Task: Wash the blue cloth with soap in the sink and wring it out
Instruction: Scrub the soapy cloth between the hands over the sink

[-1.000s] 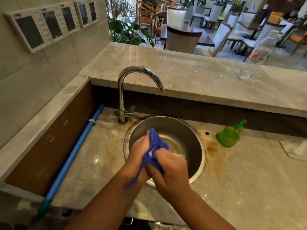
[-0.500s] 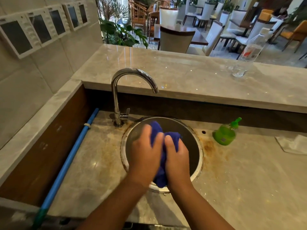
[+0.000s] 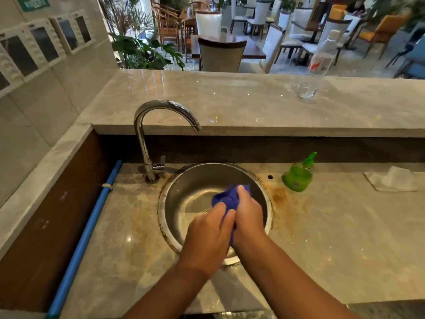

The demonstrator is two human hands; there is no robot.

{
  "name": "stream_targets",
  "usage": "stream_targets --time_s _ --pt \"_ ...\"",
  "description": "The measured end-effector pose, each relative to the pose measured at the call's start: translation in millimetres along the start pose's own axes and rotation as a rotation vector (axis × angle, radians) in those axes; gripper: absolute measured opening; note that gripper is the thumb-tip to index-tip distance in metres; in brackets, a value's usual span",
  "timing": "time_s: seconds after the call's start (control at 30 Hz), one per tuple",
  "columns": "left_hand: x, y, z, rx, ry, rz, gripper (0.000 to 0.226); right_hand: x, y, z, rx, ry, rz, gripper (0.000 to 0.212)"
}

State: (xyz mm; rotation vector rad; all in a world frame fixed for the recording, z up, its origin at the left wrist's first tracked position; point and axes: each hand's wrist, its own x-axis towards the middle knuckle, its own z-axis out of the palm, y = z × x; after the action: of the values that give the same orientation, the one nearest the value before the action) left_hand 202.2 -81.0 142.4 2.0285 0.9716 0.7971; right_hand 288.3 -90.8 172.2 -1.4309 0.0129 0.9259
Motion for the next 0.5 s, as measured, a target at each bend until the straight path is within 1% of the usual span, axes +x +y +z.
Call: stream_targets --time_s 0.07,0.1,0.13,0.23,0.27,0.37,0.4,0.5 --pt "21.7 -7.8 -1.4 -0.048 0.102 -0.106 0.031 -8.3 12.0 3.3 -0.072 -0.023 -0.080 0.031" --pt "23.8 -6.8 -1.1 -0.094 0.128 -0.131 0.030 -12.9 13.0 3.7 -0.091 -0.034 -0.106 0.034" --pt "19.0 -1.5 -0.3 -0.136 0.119 -0.124 0.030 -9.5 9.3 2.4 -0.096 -0.030 -0.105 0.035" --pt "-8.1 14.8 4.3 -0.131 -0.033 -0.025 0.041 11.3 -4.6 -2.5 -0.033 0.031 0.019 0.030" --pt "-5.6 10.9 4.3 -0.129 -0.042 -0.036 0.042 10.9 -2.0 -3.1 -0.027 0.036 0.045 0.029" --pt "22.8 -6.0 9.0 -0.168 0.112 -0.160 0.033 -4.3 18.9 -4.5 -0.029 -0.006 -0.057 0.031" --pt "23.5 -1.7 11.8 -0.181 0.120 -0.168 0.032 -3.4 16.2 -5.8 -0.022 -0.015 -0.058 0.031" --pt "2.7 21.9 22.3 -0.150 -0.004 -0.065 0.034 25.4 -15.9 -13.9 0.062 0.058 0.038 0.029"
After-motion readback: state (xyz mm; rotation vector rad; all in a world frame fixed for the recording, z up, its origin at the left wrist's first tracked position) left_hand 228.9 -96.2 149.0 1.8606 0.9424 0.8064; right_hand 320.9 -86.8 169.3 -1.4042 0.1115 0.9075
